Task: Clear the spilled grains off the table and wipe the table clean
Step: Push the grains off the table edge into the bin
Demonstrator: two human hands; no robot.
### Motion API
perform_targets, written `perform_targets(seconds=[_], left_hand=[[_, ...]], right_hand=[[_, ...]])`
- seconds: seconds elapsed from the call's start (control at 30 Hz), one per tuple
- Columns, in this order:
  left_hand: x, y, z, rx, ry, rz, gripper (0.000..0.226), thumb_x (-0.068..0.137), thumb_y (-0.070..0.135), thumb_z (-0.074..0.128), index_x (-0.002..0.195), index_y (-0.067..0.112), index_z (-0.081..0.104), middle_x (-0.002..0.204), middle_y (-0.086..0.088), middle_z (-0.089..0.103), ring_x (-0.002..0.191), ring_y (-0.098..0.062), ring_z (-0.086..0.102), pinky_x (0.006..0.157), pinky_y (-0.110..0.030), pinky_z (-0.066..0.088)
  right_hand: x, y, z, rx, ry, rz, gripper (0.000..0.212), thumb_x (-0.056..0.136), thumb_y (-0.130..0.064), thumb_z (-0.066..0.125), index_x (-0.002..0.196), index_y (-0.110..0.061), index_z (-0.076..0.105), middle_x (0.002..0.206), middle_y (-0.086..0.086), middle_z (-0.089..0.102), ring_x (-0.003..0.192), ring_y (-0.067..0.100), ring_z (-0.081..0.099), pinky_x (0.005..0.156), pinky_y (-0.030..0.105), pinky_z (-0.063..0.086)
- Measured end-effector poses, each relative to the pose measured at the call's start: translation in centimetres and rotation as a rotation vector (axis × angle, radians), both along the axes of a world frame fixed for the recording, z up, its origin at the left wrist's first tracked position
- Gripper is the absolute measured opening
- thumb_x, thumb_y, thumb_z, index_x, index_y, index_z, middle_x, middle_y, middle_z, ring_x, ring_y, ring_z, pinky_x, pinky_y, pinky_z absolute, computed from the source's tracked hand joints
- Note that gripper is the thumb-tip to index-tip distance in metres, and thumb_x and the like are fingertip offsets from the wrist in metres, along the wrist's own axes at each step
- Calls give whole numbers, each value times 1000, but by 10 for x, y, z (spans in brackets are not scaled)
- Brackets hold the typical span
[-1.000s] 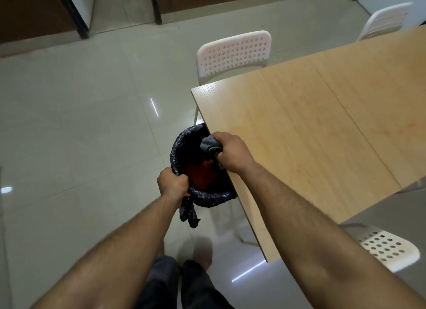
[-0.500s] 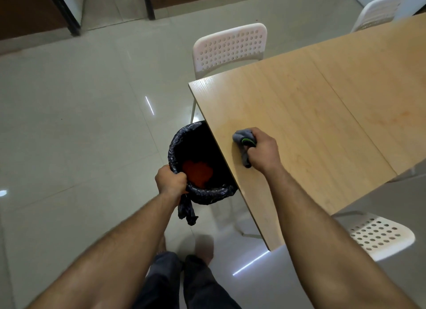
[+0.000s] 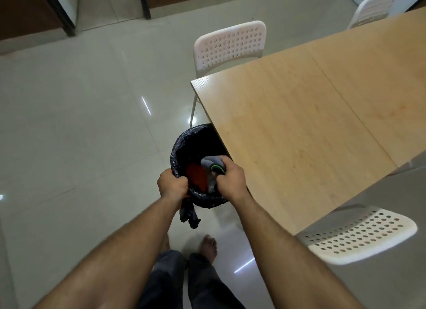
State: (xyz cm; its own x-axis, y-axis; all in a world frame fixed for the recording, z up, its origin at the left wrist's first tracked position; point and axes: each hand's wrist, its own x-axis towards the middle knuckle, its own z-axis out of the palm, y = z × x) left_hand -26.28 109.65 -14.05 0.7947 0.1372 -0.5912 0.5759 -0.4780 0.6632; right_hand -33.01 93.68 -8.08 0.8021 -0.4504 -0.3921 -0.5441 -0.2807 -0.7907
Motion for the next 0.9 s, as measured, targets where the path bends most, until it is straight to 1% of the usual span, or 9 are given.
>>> perform_targets(seconds=[0.07,0.13,0.2,0.3,0.4,0.53,0.7,0.83,0.9], left_hand=[[3,11,-11,29,6,-4,15,66,8,59,79,15,65,74,-8,70,71,-32,71,63,-52,64],[6,22,-27,54,9,-17,14,68,9,61,79,16,64,75,-7,70,71,-31,70,64,-50,64],[8,28,-43,60,19,-18,13,71,7,63,81,15,64,77,-7,70,72,-30,69,65,-46,63],[11,36,-82,73,29,1,12,77,3,63,86,11,64,81,-8,69,75,-29,68,66,-40,61],[12,42,-136,72,64,38,13,78,2,62,87,12,63,82,-10,69,76,-30,68,67,-44,63],[19,46,-216,56,124,51,19,75,2,62,87,16,64,83,-8,71,77,-30,70,69,-48,65],[30,47,-316,83,155,31,21,73,3,61,85,20,63,81,-7,70,75,-32,71,66,-52,65],[39,45,-349,82,148,26,19,76,2,63,87,17,63,83,-7,70,78,-30,70,71,-50,64],[44,45,-370,76,154,32,19,77,1,64,88,17,64,84,-7,70,79,-30,70,73,-51,64]], right_hand=[[2,7,-13,172,21,-199,33,82,-16,70,111,-33,70,102,-3,76,99,21,72,90,46,61],[8,12,-29,395,13,-398,28,84,-14,73,109,-27,72,104,7,78,101,29,75,93,52,61],[14,15,-46,606,-8,-535,22,93,-6,71,113,-17,73,108,16,79,99,32,77,90,50,63],[22,19,-84,742,30,-639,25,95,-12,75,120,-10,73,106,17,79,95,32,78,84,46,64],[26,24,-133,757,93,-663,35,86,-12,84,119,-9,74,105,15,80,96,33,78,84,47,65],[28,22,-214,698,165,-665,32,80,0,84,110,-8,76,104,14,80,92,31,78,71,36,62],[36,13,-314,612,169,-610,34,83,2,82,113,-11,76,112,12,79,100,29,76,78,37,61],[46,8,-357,577,182,-579,32,84,-1,84,110,-18,72,115,13,76,106,34,73,93,50,61],[53,6,-378,567,194,-560,32,87,-3,82,110,-22,69,116,12,74,107,33,72,96,52,60]])
